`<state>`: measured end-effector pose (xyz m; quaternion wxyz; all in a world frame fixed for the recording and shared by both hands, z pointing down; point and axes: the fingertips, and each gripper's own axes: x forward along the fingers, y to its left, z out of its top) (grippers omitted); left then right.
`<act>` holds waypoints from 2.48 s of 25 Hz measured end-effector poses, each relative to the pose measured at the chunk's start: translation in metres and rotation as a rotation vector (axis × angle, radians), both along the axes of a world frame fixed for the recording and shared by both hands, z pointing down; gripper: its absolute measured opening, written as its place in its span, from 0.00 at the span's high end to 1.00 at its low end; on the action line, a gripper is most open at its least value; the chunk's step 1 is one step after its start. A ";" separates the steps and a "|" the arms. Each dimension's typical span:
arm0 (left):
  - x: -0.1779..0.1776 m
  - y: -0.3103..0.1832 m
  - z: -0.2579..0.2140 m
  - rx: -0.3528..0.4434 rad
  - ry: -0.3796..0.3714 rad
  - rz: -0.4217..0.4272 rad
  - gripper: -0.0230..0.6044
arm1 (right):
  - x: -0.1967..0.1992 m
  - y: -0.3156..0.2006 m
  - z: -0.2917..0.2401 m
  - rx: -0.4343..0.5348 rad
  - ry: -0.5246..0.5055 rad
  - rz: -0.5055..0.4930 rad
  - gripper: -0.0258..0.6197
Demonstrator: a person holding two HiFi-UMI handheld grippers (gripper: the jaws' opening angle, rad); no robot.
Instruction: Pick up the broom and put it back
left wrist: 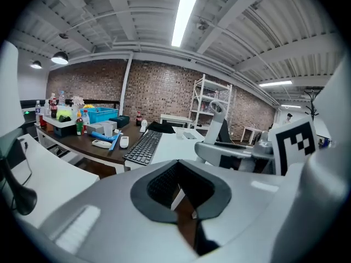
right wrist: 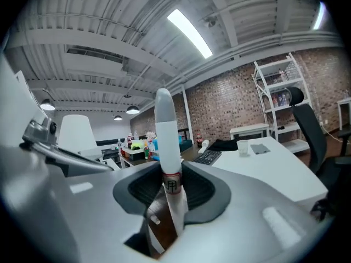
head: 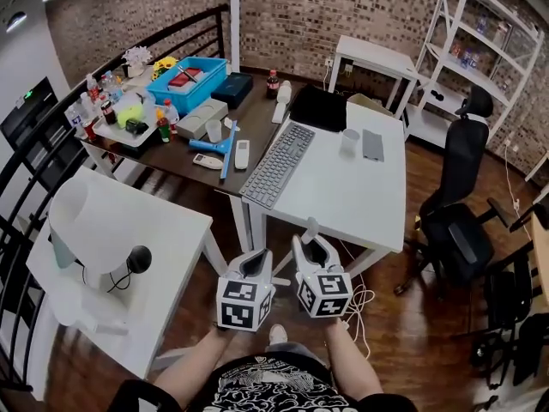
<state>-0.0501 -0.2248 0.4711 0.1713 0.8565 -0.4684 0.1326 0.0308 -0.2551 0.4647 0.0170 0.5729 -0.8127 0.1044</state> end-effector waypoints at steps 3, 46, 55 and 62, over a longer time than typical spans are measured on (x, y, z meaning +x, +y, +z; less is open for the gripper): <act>-0.002 0.001 -0.008 0.025 0.004 -0.006 0.96 | -0.001 0.006 -0.031 0.053 0.017 -0.003 0.80; 0.006 0.027 -0.016 0.042 0.045 0.025 0.96 | -0.006 0.042 -0.001 -0.023 0.036 0.023 0.80; 0.006 0.010 -0.004 0.018 0.031 -0.006 0.96 | 0.000 0.020 0.045 -0.103 0.033 0.022 0.80; 0.013 -0.001 0.006 -0.007 0.024 -0.008 0.96 | 0.004 0.004 0.061 -0.134 0.016 0.021 0.80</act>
